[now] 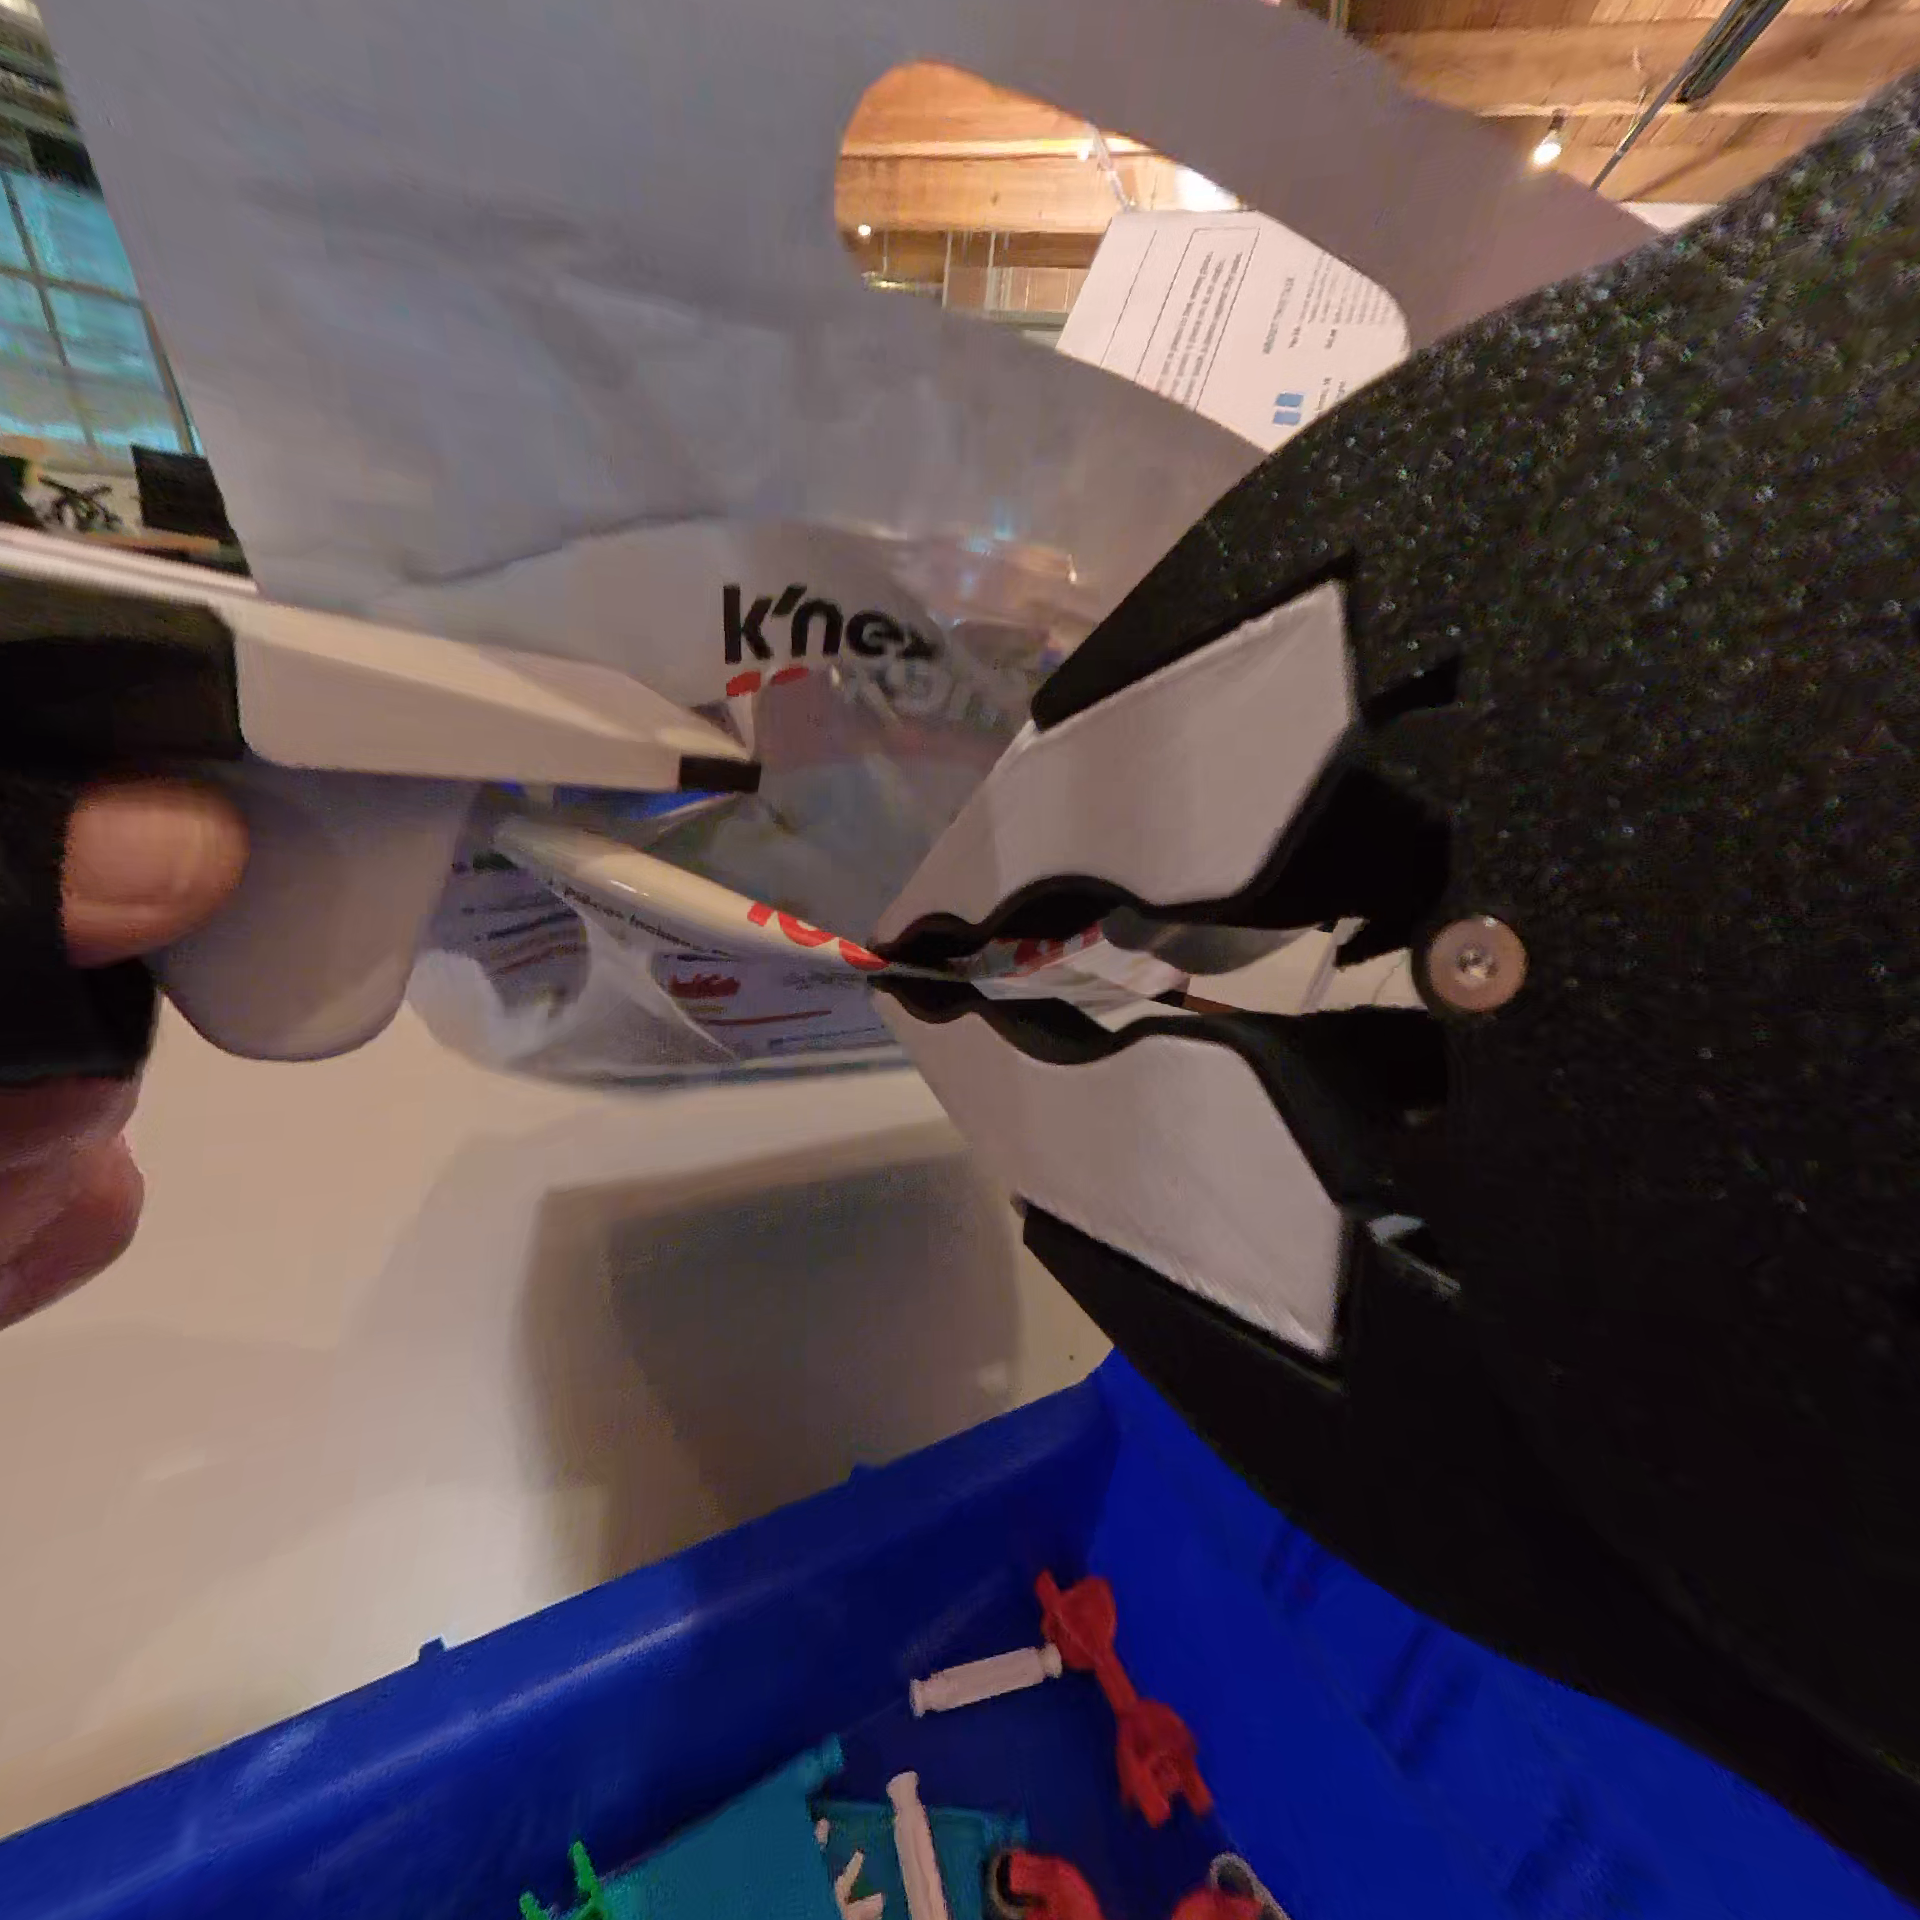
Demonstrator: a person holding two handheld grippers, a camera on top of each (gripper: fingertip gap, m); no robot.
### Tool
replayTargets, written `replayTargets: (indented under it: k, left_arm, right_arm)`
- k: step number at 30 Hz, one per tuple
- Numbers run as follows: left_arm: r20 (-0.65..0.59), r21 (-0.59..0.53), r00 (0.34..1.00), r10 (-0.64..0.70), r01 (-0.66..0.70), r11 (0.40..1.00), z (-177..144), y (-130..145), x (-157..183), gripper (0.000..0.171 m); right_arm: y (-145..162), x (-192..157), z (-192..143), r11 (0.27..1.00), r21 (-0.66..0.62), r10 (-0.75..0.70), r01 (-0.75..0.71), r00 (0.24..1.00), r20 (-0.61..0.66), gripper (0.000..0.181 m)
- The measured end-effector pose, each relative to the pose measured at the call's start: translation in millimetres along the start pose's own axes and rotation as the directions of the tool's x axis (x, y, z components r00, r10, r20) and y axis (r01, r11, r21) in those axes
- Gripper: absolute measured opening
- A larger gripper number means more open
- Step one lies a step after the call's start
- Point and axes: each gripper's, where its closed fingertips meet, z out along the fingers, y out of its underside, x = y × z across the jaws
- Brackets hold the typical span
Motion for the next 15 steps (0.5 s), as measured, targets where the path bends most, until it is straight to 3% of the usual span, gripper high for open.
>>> replayTargets:
  k: [4, 6, 9, 15]
  left_arm:
    - [-0.028, 0.055, 0.997, -0.074, 0.076, 0.996, 3.8, -7.0, -6.6, 0.0]
    - [0.029, 0.024, 1.0, -0.004, 0.003, 1.0, 4.5, -4.6, -12.8, 0.001]
    - [0.11, -0.017, 0.987, 0.115, -0.114, 0.993, 3.0, -9.0, -16.8, 0.017]
    - [0.198, -0.054, 0.929, 0.312, -0.308, 0.95, -6.1, -56.8, -7.2, 0.052]
  right_arm:
    - [3.5, 1.4, -1.1, 0.998, -0.046, -0.039, 0.039, 0.999, 0.016, 0.0]
    - [-0.9, -1.5, -5.4, 0.999, -0.038, -0.036, 0.038, 0.998, 0.054, 0.0]
    - [0.2, -5.9, -6.6, 0.996, -0.055, -0.065, 0.07, 0.994, 0.087, 0.0]
    - [2.2, -11.9, -3.8, 0.993, -0.064, -0.092, 0.098, 0.991, 0.093, 0.0]
